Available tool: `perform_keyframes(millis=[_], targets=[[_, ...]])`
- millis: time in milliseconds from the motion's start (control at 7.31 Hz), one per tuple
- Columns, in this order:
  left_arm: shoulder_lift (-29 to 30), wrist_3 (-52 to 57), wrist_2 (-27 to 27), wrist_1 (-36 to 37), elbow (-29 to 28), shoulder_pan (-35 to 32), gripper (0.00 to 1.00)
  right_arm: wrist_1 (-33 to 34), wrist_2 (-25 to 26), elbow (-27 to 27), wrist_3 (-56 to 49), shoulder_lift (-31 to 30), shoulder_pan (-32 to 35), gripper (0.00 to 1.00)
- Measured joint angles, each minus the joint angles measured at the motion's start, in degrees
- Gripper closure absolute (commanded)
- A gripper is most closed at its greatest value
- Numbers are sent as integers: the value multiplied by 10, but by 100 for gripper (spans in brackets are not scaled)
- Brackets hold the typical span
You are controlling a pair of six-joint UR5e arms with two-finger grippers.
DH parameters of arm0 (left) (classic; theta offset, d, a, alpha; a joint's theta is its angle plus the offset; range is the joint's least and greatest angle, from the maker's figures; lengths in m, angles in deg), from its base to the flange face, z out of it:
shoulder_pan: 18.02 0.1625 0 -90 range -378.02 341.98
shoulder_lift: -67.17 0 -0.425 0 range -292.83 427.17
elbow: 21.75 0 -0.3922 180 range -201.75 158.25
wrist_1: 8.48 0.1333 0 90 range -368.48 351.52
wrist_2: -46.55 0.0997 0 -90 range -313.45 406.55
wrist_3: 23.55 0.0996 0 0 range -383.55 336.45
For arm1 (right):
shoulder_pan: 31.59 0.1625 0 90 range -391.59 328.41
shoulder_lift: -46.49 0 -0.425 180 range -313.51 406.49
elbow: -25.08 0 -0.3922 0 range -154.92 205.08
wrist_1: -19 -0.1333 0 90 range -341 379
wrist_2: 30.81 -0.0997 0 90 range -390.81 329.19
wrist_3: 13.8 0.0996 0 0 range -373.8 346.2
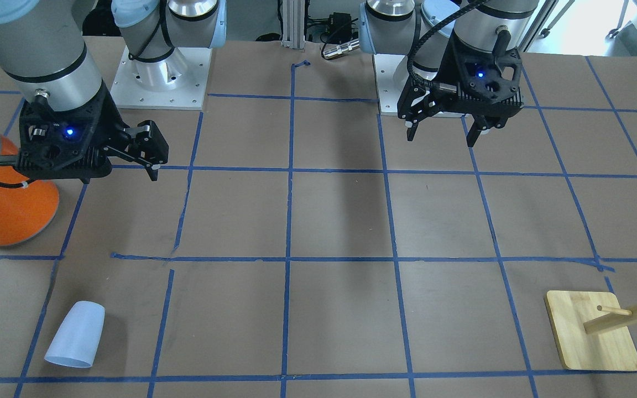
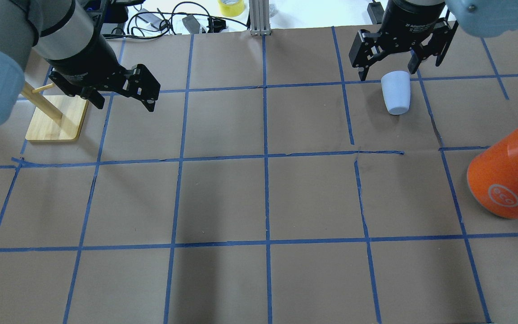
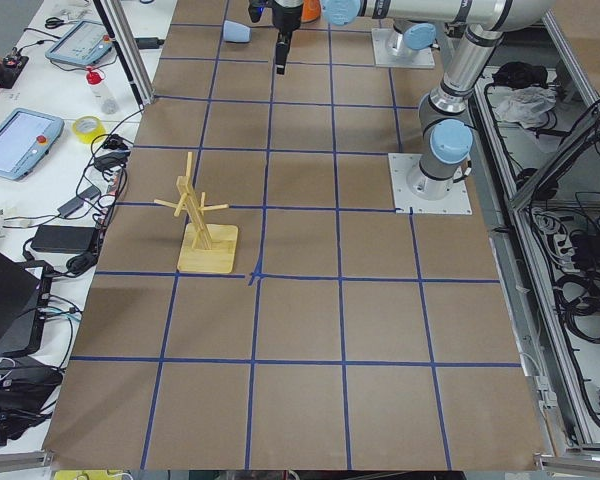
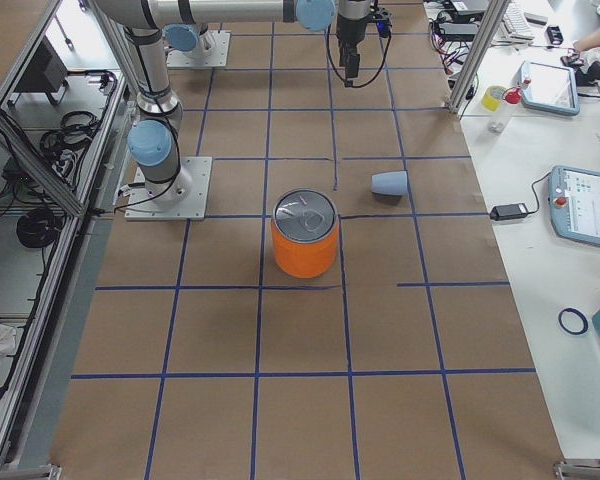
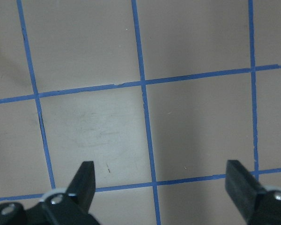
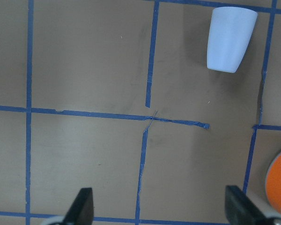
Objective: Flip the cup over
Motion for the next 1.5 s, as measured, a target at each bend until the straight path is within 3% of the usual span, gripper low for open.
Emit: perform_keyframes(millis=[1504], targets=[[0,0,-1,1,0,0,0,-9,7,-1,0,-3,0,0]])
